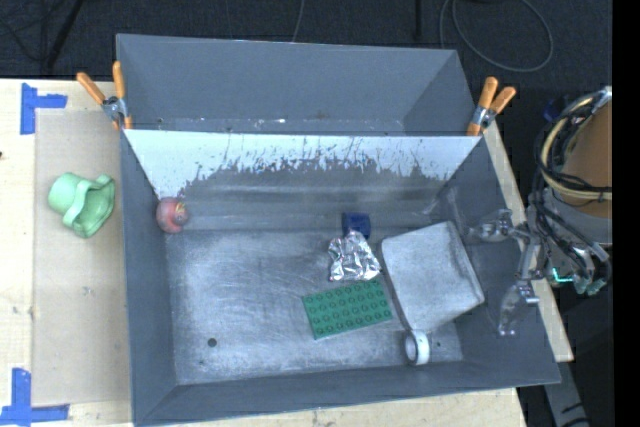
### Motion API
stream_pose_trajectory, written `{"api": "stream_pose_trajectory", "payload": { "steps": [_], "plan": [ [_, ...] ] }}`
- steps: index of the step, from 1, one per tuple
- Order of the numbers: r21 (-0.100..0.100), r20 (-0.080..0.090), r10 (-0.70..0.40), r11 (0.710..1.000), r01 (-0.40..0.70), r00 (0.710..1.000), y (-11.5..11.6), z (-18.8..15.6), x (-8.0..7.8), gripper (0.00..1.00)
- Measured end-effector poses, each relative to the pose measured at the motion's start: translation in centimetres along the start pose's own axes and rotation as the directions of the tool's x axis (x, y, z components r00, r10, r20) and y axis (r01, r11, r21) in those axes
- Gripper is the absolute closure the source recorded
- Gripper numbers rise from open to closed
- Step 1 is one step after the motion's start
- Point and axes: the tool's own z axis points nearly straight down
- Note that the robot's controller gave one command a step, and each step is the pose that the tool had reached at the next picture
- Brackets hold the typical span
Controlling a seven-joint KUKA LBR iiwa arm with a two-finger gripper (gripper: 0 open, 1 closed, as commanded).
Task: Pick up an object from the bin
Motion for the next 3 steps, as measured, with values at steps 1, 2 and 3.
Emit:
{"api": "stream_pose_trajectory", "payload": {
  "steps": [1, 2, 3],
  "plan": [
    [-0.003, 0.020, -0.146, 0.989, 0.146, 0.989, 2.5, 10.6, -6.1, 0.00],
    [0.001, 0.001, -0.533, 0.846, 0.533, 0.846, 5.4, 12.3, -8.6, 0.00],
    [0.004, 0.003, -0.729, 0.684, 0.729, 0.684, 7.9, 10.2, -1.5, 0.00]
  ]
}}
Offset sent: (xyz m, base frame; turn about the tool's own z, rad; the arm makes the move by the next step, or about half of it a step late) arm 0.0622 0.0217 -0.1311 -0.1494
